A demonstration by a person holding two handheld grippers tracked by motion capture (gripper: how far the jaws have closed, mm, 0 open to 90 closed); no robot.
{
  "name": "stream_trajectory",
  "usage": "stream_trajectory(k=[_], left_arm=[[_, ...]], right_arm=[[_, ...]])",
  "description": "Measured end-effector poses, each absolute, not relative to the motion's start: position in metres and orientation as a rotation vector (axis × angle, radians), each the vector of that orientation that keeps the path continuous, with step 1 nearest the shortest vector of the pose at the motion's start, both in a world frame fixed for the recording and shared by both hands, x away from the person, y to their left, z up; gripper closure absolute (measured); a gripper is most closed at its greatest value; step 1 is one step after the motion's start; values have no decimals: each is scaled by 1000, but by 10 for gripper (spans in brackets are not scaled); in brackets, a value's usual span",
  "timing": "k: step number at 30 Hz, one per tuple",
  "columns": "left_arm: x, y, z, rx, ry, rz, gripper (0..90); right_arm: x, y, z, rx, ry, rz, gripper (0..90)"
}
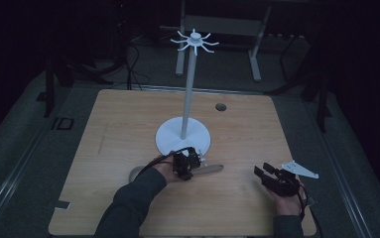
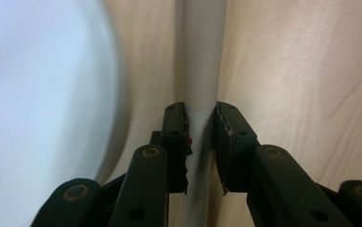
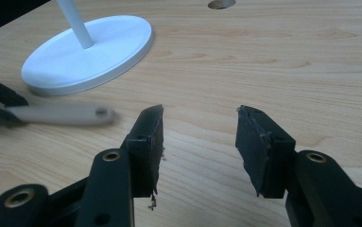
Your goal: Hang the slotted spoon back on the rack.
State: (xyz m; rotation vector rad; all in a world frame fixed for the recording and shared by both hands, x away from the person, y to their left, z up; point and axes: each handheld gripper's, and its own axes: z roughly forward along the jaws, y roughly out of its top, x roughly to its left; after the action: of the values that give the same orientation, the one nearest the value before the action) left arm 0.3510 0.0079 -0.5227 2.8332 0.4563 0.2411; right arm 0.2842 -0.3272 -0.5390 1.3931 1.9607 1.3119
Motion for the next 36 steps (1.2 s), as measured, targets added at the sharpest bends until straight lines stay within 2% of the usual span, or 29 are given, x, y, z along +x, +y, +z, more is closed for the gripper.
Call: stream_trajectory(k=[5, 11, 28, 36], left_arm=[[358, 29, -515, 2795, 595, 269, 753], [363, 37, -519, 2835, 698, 272, 752], [373, 33, -529, 2840, 756, 207, 704], [372, 34, -527, 2829, 746, 228, 734]], right_arm=[[284, -327, -539, 1393, 1960, 1309, 514], [284, -326, -540, 1391, 1965, 1306, 514], [285, -326, -541, 1393, 1970, 1306, 513], [285, -326, -542, 1392, 1973, 1301, 513]])
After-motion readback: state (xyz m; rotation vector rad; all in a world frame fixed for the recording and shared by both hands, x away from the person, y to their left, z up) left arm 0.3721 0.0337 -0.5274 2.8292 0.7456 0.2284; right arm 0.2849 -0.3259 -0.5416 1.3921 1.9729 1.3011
